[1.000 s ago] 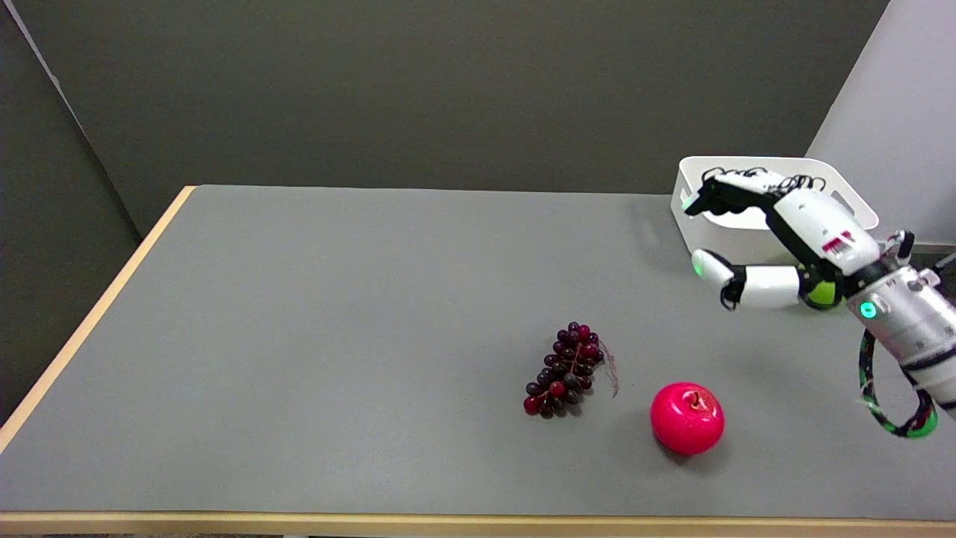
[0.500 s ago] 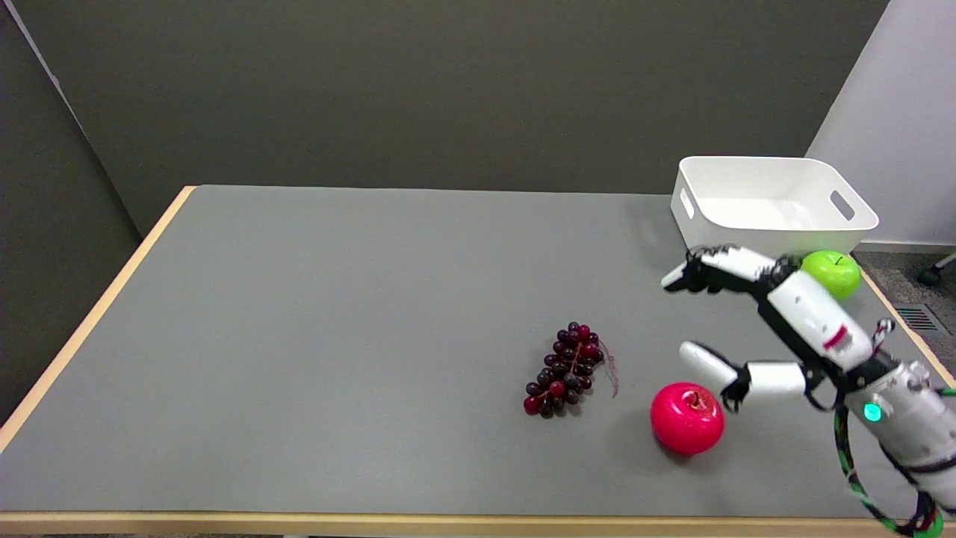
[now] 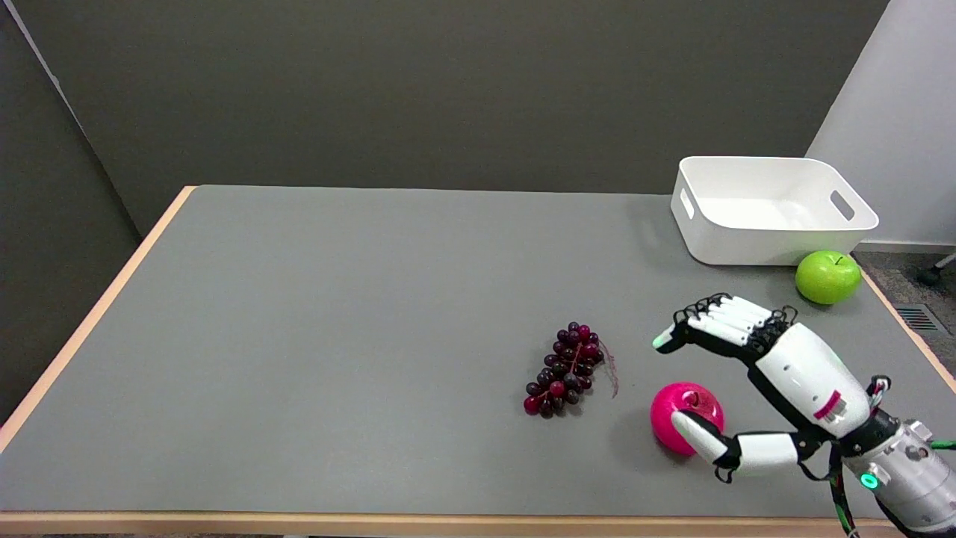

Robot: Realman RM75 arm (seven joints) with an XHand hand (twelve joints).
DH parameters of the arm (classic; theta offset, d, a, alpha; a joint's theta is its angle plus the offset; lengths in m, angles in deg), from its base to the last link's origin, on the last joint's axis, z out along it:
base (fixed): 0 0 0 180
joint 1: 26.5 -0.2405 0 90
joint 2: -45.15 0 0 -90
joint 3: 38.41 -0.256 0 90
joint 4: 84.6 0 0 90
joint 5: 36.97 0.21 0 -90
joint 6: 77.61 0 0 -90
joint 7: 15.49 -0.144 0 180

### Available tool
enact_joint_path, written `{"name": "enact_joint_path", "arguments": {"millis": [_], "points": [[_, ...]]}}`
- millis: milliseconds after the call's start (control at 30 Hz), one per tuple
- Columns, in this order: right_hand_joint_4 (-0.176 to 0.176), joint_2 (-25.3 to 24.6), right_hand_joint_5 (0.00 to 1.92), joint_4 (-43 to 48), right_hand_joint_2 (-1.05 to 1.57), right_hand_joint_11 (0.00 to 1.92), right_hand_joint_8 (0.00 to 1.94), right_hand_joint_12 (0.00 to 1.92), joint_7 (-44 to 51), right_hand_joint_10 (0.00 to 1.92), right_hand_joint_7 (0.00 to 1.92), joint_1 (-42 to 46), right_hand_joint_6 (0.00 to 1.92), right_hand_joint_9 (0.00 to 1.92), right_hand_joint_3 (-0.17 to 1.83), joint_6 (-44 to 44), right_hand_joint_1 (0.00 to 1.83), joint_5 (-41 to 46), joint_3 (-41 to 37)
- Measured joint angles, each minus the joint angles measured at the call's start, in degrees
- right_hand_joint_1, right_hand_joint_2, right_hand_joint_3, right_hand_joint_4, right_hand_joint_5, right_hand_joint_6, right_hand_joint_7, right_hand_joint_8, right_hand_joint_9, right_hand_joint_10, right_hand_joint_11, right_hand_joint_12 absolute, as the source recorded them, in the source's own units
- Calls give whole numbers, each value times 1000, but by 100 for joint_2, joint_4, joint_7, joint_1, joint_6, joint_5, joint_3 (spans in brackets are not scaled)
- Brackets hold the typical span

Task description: Pick up the red apple.

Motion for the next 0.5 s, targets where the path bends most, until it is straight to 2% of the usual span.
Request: {"name": "enact_joint_path", "arguments": {"millis": [500], "points": [[85, -10, 465, -303, 630, 426, 755, 1627, 1451, 1168, 628, 141, 974, 530, 876, 244, 504, 132, 52]]}}
